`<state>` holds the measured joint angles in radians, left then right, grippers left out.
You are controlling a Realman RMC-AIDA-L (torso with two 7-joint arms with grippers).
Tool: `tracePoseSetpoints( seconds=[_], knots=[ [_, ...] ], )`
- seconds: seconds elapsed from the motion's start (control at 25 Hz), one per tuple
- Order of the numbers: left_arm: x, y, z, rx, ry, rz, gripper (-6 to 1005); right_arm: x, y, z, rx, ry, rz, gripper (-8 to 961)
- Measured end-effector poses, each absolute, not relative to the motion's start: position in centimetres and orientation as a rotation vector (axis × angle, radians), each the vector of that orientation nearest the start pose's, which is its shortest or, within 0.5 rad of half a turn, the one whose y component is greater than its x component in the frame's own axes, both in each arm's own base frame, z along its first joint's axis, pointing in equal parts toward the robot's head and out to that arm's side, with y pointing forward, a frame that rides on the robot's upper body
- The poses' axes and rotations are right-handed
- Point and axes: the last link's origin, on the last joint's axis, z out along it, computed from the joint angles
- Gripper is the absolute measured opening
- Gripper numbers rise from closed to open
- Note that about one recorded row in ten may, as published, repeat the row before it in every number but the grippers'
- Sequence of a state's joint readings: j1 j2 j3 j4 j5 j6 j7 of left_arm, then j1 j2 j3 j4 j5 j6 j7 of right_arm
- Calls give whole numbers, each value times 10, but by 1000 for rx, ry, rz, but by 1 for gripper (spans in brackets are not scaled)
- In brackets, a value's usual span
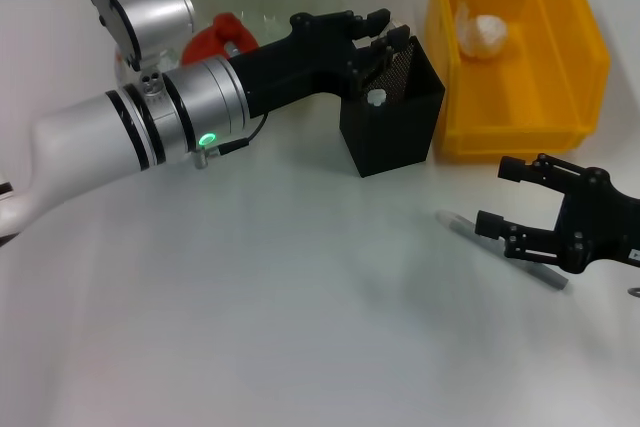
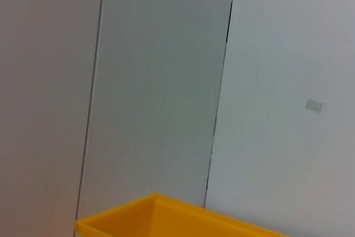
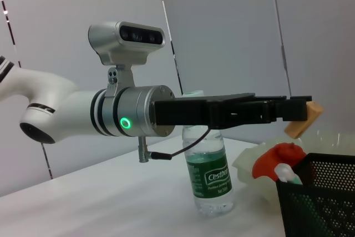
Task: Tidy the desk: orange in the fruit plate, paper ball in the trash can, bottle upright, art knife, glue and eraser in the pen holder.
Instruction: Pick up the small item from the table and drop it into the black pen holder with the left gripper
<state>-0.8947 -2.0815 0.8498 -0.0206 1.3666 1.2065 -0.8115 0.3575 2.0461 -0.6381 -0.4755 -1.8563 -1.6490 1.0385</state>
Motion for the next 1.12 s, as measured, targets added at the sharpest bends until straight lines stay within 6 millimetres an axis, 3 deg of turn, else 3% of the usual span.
tracePoseSetpoints(
  seconds=[0.44, 0.92, 1.0, 1.12],
  knots=[
    [-177, 383, -85, -2497, -450, -983, 379, 309, 268, 0, -2577, 530, 887, 818],
    [-178, 382, -83, -2491, -479, -1004, 619, 309, 268, 0, -2577, 530, 888, 818],
    [-178, 382, -83, -2490, -485, -1006, 790, 309, 268, 0, -2577, 530, 887, 818],
    [-179, 381, -83, -2489, -486, -1007, 790, 309, 268, 0, -2577, 530, 887, 818]
  ],
)
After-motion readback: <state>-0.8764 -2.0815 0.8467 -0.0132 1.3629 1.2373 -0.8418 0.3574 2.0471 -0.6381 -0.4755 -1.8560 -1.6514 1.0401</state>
